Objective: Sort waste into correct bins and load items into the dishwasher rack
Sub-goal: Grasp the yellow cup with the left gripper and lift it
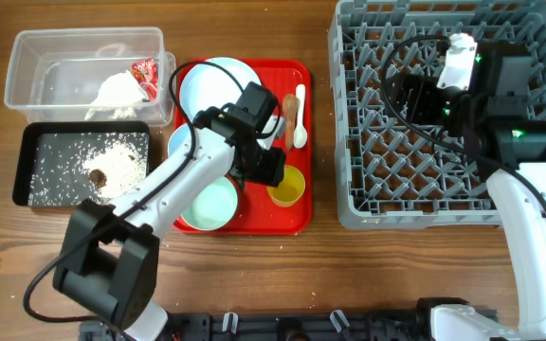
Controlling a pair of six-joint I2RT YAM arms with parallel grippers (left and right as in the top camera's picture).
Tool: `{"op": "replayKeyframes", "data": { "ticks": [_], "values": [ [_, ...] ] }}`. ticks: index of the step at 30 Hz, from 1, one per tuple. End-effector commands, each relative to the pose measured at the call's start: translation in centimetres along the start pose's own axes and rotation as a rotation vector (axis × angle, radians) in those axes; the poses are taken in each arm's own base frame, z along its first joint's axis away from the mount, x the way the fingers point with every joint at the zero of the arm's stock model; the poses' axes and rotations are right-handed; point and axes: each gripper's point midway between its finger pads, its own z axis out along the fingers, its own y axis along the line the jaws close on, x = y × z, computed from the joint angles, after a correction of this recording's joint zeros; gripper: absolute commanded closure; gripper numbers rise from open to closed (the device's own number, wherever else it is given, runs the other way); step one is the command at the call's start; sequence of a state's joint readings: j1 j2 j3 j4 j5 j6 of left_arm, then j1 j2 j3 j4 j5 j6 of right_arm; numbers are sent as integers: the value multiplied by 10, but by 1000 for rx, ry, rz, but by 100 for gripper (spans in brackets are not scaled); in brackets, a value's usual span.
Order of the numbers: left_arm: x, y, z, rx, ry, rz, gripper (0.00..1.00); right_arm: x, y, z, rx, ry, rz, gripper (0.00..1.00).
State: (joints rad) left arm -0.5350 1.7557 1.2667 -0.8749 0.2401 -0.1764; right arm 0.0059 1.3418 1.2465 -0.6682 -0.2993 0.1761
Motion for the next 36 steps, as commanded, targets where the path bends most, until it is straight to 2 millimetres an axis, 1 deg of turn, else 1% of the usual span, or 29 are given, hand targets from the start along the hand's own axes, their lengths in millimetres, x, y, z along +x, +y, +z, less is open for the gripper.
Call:
{"op": "replayKeyframes", "data": {
  "ticks": [1,2,3,4,5,6,8,10,12,14,15,16,17,20,22,24,26,27,32,33,36],
  "values": [
    [8,9,20,-21,30,2,47,-6,5,-1,-15,-9,1,0],
    [9,9,22,-21,32,2,50,-6,5,-1,-15,-9,1,0],
    [10,10,25,-23,37,0,55,-6,5,-1,-14,-10,0,0],
    [10,11,27,-23,41,0,69,-6,5,-1,-14,-10,1,0],
    [10,10,27,-23,39,2,78,-6,5,-1,-14,-9,1,0],
    [10,9,28,-22,38,5,83,-6,5,-1,-14,-9,2,0],
    [8,9,29,-20,33,8,96,-6,5,-1,-14,-9,1,0],
    [8,8,29,-19,31,8,96,-6,5,-1,-14,-9,3,0],
    [7,9,28,-9,29,-47,96,-6,5,-1,-15,-9,3,0],
    [4,4,21,70,30,-110,96,-6,5,-1,-19,-8,4,0],
    [1,0,16,117,27,-125,96,-6,6,-1,-21,-9,12,0],
    [-4,-5,6,193,15,-166,96,-8,6,-1,-23,-14,42,0],
    [-9,-6,-2,240,2,-204,96,-10,7,-1,-25,-24,63,0],
    [-19,-8,-23,358,-32,-242,96,-13,9,-1,-39,-33,105,0],
    [-25,-7,-37,427,-56,-260,96,-10,20,-2,-100,-17,87,0],
    [-35,-10,-55,550,-90,-266,96,-7,38,-4,-208,-1,-2,0],
    [-44,-12,-71,659,-125,-260,96,-4,53,-8,-295,11,-44,0],
    [-49,-11,-79,707,-144,-256,96,-3,58,-10,-326,17,-44,0],
    [-62,-6,-107,857,-204,-246,96,1,80,-19,-470,39,-48,0],
    [-65,-3,-109,861,-213,-260,96,1,85,-22,-502,40,-52,0],
    [-72,-2,-113,869,-229,-280,96,0,92,-26,-543,34,-61,0]
  ]
}}
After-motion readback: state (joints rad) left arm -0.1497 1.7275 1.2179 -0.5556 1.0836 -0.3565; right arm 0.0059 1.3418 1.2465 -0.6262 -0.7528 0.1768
